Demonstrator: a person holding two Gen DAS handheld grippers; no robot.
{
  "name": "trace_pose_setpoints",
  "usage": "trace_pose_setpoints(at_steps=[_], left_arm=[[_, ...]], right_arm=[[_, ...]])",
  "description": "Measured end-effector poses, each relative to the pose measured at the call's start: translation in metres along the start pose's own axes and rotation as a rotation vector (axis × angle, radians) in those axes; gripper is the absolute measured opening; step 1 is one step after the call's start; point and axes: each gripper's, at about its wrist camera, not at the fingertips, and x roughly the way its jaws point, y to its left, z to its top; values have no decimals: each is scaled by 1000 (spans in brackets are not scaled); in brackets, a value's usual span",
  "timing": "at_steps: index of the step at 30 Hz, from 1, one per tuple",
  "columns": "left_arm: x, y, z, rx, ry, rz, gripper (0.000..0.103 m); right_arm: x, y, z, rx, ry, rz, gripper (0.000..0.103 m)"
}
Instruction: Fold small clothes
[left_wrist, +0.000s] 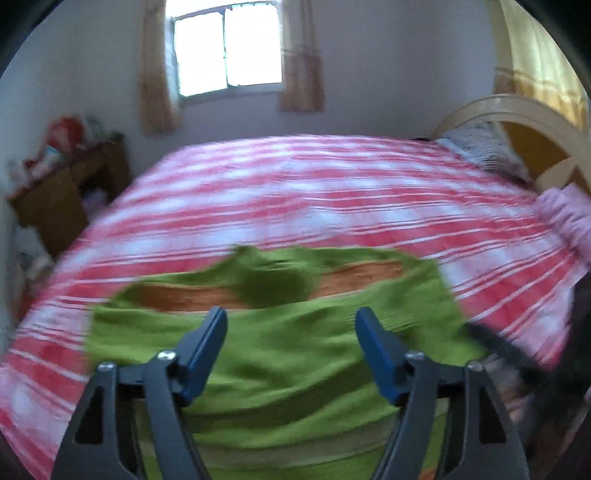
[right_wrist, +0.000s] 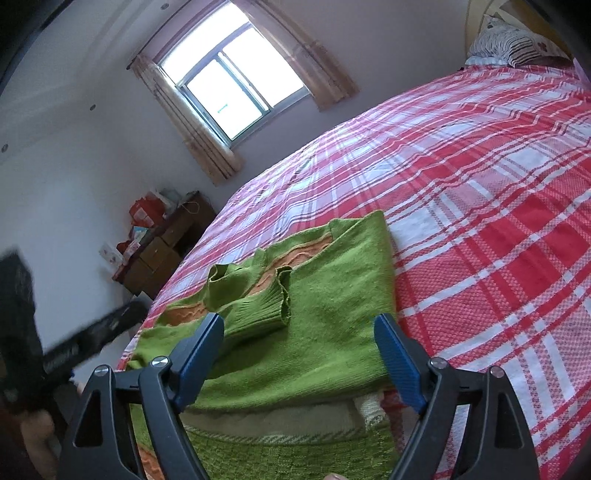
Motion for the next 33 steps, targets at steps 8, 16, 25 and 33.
trace_pose_setpoints(at_steps=[8,16,25,33], left_arm=[[31,151,-38,-123,178,407,78],[11,138,-74,-55,228,303,81],[2,159,-56,-199,122,286,84],[26,167,-81,-200,186,298,99]], right_arm=[[3,0,0,-9,7,-23,85],[4,0,-1,-9,11,-32,85],[8,-1,-1,-9,22,-48,85],[23,63,20,-203,135,-48,71]])
